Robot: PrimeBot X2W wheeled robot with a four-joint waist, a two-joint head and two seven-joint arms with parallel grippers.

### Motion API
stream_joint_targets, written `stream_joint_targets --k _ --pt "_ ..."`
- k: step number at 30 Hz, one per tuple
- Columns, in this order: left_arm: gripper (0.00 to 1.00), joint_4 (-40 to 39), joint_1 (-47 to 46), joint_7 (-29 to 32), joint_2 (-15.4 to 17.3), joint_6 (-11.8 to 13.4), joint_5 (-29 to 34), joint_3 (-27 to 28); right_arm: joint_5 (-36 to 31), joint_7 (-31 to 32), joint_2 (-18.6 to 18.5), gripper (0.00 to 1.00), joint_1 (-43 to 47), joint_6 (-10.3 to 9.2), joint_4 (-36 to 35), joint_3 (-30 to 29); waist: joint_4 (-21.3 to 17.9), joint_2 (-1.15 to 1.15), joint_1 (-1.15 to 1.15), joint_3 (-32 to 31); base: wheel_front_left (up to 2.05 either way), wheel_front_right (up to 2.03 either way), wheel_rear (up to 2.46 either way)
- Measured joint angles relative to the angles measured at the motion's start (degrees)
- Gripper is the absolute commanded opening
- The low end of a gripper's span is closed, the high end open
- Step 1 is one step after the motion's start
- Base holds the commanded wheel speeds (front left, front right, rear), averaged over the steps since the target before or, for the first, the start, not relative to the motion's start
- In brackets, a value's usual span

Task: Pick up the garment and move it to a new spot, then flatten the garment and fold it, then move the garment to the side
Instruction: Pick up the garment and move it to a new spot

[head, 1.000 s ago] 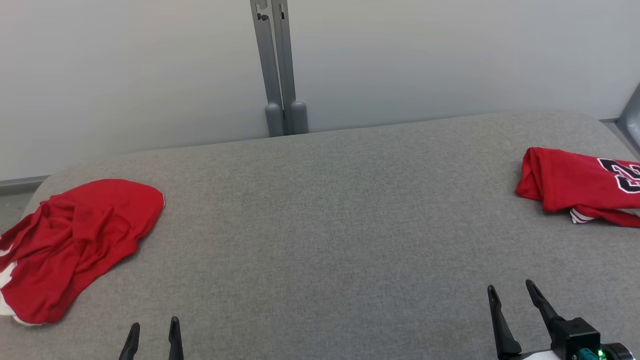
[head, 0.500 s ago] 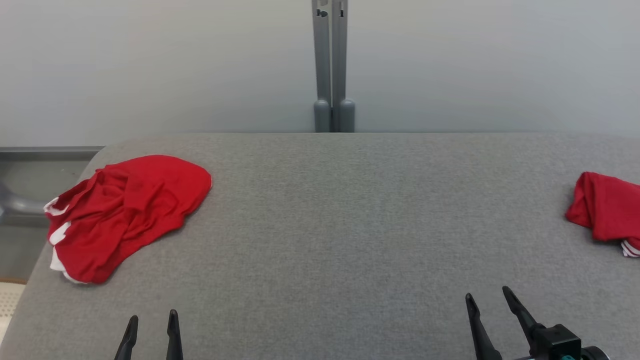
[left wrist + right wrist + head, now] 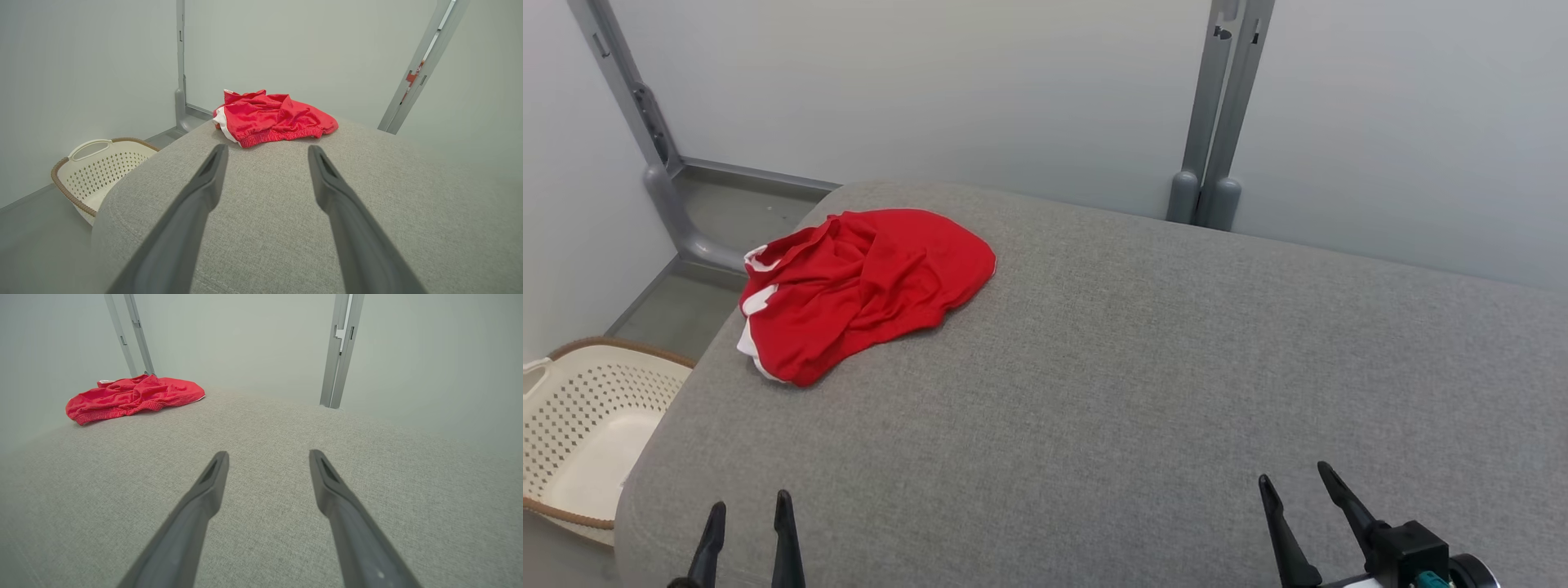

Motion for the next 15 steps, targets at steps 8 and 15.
stream_joint_targets --k 8,15 --pt "1.0 10.8 -14.8 3.9 2.9 -0.8 -4.1 -1.9 -2.2 0.0 -2.1 1.0 -3.2 0.0 -1.5 -1.1 0.1 0.0 0.0 3.7 0.0 0.0 0.0" --pt "1.0 23.7 -38.3 12.4 5.8 -1.0 -8.8 -3.4 -2.8 0.0 -9.4 1.0 -13.4 0.0 -4.2 -1.4 -0.3 0.0 0.0 11.5 0.0 0.0 0.0"
